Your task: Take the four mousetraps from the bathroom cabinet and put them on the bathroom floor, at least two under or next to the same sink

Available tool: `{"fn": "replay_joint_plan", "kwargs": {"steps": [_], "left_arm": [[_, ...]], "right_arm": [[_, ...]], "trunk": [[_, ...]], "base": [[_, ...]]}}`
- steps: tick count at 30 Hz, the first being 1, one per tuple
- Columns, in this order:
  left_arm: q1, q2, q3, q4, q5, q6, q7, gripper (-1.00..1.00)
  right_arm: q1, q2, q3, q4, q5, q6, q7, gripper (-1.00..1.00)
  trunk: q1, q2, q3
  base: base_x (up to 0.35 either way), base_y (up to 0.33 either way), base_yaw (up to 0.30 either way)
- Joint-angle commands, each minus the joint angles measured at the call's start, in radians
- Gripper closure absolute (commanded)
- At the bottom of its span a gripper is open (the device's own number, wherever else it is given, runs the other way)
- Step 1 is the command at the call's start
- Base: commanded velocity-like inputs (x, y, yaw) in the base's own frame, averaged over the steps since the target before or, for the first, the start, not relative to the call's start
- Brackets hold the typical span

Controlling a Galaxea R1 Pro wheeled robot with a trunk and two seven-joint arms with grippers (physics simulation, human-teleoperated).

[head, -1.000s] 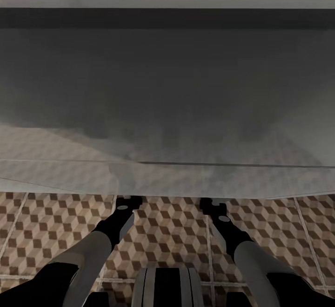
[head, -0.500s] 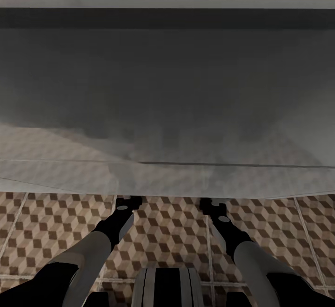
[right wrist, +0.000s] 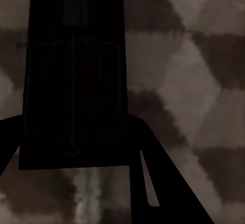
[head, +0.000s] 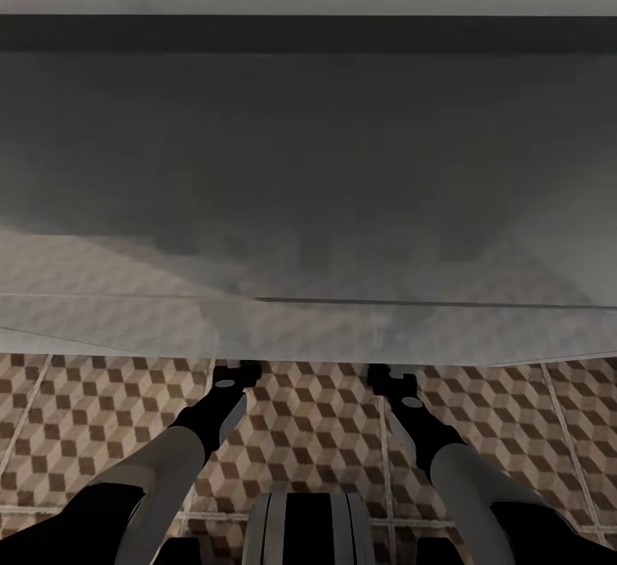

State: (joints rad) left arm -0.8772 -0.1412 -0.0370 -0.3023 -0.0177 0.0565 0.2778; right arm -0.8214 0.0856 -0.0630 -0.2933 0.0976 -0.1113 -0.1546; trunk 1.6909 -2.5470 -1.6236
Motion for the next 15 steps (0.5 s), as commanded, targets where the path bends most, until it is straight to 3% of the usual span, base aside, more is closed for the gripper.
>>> {"fn": "replay_joint_plan", "kwargs": {"steps": [1, 15], "left_arm": [[0.000, 0.000, -0.004, -0.001, -0.003, 0.006, 0.008, 1.00], [0.000, 0.006, -0.004, 0.003, -0.001, 0.007, 0.006, 1.00]], "right_arm": [[0.000, 0.001, -0.001, 0.027, 0.001, -0.003, 0.001, 1.00], [0.000, 0.003, -0.001, 0.026, 0.001, -0.015, 0.000, 1.00]], "trunk": [[0.000, 0.000, -0.001], [0.000, 0.000, -0.001]], "base": [[0.000, 0.000, 0.000], [0.000, 0.000, 0.000]]}}
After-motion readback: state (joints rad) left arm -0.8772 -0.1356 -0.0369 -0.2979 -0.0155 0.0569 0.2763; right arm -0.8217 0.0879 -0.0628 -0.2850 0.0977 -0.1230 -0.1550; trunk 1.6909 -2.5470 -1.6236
